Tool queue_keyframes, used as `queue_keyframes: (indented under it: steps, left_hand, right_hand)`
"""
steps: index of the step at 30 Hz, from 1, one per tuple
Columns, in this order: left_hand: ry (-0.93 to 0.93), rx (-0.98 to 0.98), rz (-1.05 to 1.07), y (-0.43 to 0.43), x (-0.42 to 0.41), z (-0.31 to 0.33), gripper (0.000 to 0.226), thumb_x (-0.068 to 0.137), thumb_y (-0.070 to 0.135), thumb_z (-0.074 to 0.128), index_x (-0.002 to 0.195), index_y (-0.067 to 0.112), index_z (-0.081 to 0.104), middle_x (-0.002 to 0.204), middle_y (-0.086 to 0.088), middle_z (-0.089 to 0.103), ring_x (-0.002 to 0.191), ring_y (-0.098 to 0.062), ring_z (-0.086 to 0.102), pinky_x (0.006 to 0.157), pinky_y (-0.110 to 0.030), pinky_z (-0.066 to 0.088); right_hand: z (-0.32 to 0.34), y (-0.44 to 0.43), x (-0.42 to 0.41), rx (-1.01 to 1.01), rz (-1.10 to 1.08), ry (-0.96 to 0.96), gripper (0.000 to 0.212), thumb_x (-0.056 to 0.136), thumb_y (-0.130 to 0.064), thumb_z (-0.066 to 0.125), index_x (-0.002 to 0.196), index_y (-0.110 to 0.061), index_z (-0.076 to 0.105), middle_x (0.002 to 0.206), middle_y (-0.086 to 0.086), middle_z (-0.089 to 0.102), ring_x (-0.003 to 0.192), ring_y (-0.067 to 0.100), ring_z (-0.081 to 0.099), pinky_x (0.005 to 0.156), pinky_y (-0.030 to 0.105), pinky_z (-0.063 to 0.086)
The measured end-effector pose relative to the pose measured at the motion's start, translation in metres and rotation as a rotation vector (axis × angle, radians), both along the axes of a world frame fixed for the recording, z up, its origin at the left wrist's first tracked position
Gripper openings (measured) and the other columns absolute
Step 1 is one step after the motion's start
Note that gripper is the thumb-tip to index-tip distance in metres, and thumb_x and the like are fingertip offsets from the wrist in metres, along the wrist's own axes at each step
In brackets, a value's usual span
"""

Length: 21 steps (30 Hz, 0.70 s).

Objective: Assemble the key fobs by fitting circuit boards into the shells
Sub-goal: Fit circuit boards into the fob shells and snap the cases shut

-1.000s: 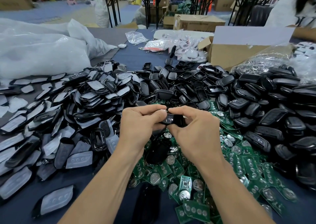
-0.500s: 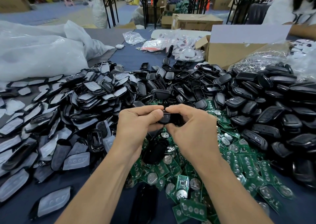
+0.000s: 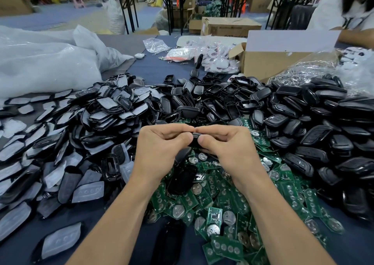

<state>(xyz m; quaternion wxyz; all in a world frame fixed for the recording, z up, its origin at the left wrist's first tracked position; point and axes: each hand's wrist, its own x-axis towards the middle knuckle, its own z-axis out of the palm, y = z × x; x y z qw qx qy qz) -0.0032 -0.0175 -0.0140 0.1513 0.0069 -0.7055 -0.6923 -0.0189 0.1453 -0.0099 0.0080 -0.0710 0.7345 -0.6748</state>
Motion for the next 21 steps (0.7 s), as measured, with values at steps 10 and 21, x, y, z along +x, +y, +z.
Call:
queue_keyframes:
  steps: [10, 21]
  left_hand:
    - [0.118, -0.453, 0.093, 0.007, 0.006, -0.009, 0.056, 0.082, 0.009, 0.084, 0.115, 0.052, 0.071, 0.101, 0.034, 0.074, 0.096, 0.009, 0.072, 0.091, -0.018, 0.057]
    - [-0.089, 0.177, 0.081, 0.016, 0.005, 0.002, 0.034, 0.103, 0.025, 0.060, 0.080, 0.021, 0.085, 0.078, -0.006, 0.079, 0.067, -0.014, 0.071, 0.056, -0.024, 0.056]
  right_hand:
    - [-0.002, 0.000, 0.002, 0.402, -0.027, 0.141, 0.026, 0.085, -0.009, 0.079, 0.099, -0.030, 0.082, 0.091, -0.016, 0.080, 0.088, -0.006, 0.073, 0.085, 0.020, 0.060]
    - [-0.002, -0.029, 0.014, -0.362, 0.025, -0.251, 0.015, 0.096, 0.002, 0.067, 0.100, -0.007, 0.079, 0.086, 0.015, 0.079, 0.070, 0.018, 0.070, 0.069, 0.031, 0.064]
